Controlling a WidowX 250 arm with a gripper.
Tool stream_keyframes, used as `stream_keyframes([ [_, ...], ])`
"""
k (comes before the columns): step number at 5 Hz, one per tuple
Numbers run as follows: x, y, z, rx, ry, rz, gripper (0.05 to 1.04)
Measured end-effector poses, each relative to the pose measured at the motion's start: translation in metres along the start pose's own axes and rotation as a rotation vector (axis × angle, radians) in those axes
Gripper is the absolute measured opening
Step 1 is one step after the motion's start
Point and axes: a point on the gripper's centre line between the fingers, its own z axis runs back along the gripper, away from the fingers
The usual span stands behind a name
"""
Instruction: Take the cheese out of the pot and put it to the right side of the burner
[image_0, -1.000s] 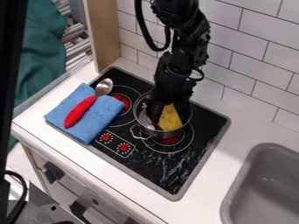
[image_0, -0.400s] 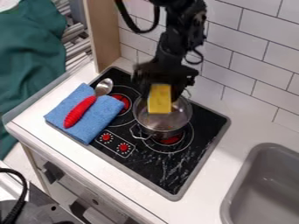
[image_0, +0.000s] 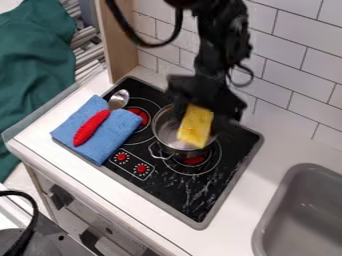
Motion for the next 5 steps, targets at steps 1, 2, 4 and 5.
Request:
stream_keyframes([
  [1, -0.009, -0.018, 0.002, -0.029, 0.028, -0.036, 0.726],
  [2, -0.009, -0.033, 0.0, -0.036, 0.04, -0.089, 0.726],
  [4, 0.007, -0.059, -0.014, -0.031, 0.073, -0.202, 0.726],
  [5, 0.016, -0.07, -0.026, -0.045, 0.09, -0.169, 0.726],
])
